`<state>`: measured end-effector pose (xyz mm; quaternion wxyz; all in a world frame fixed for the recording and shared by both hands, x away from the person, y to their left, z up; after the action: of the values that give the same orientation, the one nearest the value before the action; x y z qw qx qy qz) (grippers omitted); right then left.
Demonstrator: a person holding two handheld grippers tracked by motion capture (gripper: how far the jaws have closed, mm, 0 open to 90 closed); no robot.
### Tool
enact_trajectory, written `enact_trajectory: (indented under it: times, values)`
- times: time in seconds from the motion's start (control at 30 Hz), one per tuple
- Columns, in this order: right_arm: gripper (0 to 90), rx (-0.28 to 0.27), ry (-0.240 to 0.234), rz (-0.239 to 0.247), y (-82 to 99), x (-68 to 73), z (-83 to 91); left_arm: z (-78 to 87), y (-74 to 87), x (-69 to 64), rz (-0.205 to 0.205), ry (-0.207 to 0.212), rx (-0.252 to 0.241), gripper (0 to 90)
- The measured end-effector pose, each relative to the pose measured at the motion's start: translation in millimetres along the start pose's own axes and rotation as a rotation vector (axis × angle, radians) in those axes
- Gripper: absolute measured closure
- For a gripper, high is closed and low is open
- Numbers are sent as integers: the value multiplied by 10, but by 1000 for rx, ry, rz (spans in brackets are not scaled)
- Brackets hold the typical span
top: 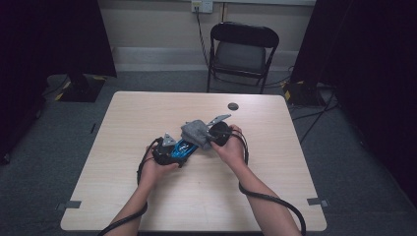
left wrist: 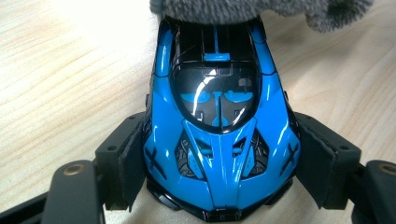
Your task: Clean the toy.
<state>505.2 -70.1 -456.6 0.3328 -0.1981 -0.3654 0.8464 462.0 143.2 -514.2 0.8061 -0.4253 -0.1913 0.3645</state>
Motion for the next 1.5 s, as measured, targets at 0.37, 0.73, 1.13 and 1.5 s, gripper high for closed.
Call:
enact_trajectory:
  times: [0.37, 0.73, 1.13, 1.5]
  values:
    - [766, 11, 32, -70, 44, -190, -63, 0, 0, 0, 0, 0, 0, 256]
    - [766, 8, 71, -105, 96, -328, -52, 0, 0, -2, 2, 0, -1, 257]
    - [765, -74, 83, -142, 66, -440, 243, 0, 0, -1, 1, 0, 0, 256]
    - [762, -148, -2, -98, -17, -115, 347, 0, 0, -1, 1, 0, 0, 256]
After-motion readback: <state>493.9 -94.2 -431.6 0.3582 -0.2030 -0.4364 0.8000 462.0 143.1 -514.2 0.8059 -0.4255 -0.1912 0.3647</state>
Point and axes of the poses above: each handheld gripper's, and its own axes: z roughly backward along the jaws, y roughly out of its underside, x roughly to its left, the point moved 2 cm from there along -z, roughly forward along the jaws, and after that the axes turned 7 degrees about -x, right-handed, at the moved point
